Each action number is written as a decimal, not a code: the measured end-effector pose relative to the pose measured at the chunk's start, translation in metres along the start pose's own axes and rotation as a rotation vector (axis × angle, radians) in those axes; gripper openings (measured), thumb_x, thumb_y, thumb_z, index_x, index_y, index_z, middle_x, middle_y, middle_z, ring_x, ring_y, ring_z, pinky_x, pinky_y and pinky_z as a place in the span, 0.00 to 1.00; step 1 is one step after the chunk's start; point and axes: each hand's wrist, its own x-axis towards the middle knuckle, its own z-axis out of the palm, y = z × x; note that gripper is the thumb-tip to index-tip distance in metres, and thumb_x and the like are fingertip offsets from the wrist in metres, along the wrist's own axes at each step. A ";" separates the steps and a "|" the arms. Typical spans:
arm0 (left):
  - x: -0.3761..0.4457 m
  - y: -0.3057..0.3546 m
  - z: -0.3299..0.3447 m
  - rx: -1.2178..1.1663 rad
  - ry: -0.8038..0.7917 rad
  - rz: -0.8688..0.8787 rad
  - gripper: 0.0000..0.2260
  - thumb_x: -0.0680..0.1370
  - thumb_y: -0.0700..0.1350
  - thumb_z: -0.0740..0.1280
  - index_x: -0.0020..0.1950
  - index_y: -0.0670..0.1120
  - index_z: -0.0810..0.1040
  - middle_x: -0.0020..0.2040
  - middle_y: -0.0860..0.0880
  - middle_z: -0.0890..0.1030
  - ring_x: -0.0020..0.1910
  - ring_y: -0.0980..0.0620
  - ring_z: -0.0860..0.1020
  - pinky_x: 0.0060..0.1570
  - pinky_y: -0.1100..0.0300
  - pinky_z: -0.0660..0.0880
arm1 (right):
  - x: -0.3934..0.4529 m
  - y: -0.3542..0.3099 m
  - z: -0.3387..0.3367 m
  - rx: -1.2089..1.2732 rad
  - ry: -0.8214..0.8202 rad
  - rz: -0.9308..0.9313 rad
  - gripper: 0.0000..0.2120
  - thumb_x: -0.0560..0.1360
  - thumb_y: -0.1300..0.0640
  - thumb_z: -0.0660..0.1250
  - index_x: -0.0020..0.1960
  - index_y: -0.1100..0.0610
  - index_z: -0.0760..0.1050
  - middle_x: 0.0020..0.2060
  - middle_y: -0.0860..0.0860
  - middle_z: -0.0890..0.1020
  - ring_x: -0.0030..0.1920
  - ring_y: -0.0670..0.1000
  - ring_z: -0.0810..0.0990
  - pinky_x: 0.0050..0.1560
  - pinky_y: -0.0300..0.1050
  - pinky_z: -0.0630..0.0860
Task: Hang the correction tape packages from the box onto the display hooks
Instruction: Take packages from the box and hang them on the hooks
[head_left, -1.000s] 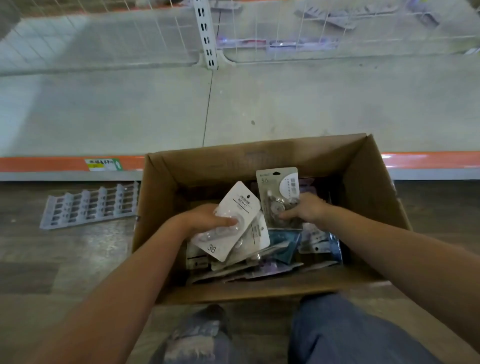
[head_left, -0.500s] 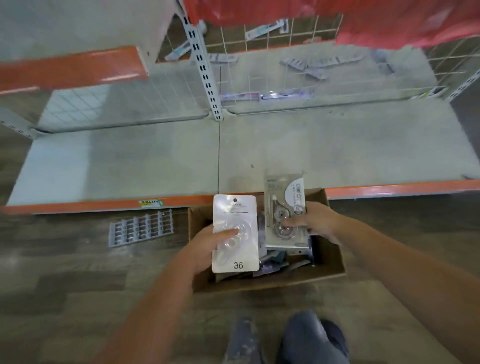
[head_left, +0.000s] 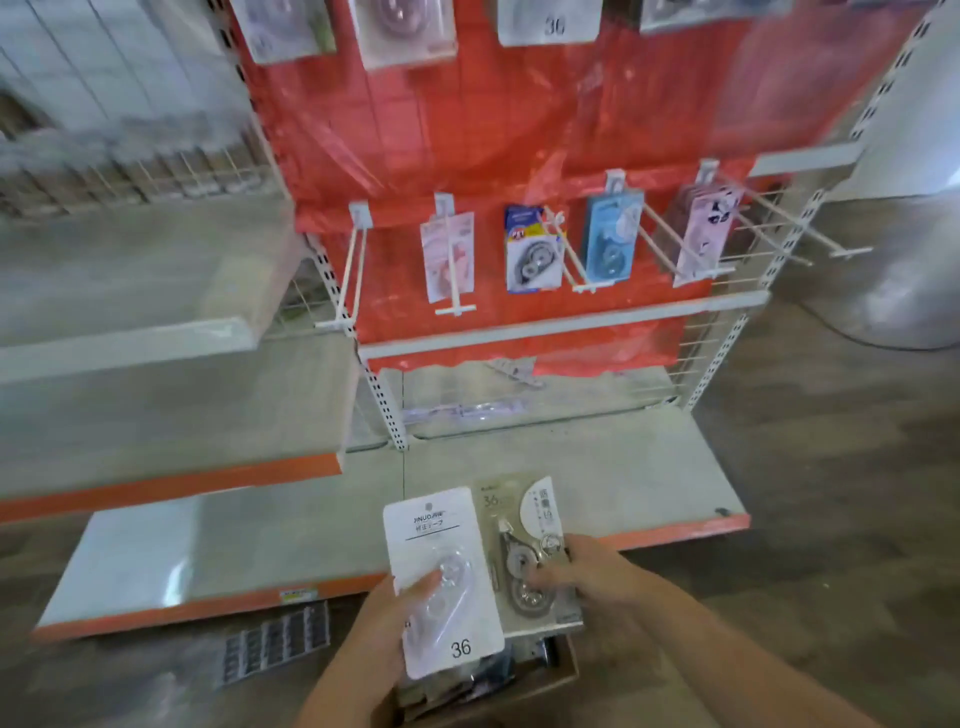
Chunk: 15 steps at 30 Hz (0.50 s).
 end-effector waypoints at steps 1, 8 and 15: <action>-0.010 0.013 0.012 0.015 0.022 0.038 0.37 0.53 0.50 0.84 0.59 0.43 0.79 0.55 0.41 0.82 0.54 0.39 0.81 0.53 0.45 0.76 | -0.013 -0.012 -0.003 -0.014 0.009 -0.032 0.15 0.69 0.58 0.75 0.55 0.56 0.79 0.48 0.48 0.85 0.50 0.48 0.84 0.53 0.42 0.79; -0.069 0.085 0.082 0.088 0.113 0.270 0.32 0.62 0.48 0.80 0.58 0.31 0.76 0.41 0.42 0.85 0.38 0.49 0.84 0.34 0.60 0.79 | -0.078 -0.079 -0.026 0.021 0.040 -0.215 0.21 0.64 0.56 0.78 0.55 0.59 0.80 0.50 0.55 0.85 0.52 0.55 0.83 0.60 0.54 0.76; -0.097 0.144 0.113 0.054 0.096 0.472 0.20 0.69 0.42 0.74 0.61 0.41 0.77 0.53 0.43 0.84 0.50 0.44 0.83 0.45 0.54 0.80 | -0.109 -0.136 -0.046 0.029 0.030 -0.437 0.18 0.68 0.63 0.74 0.57 0.62 0.78 0.50 0.58 0.84 0.52 0.58 0.83 0.56 0.52 0.78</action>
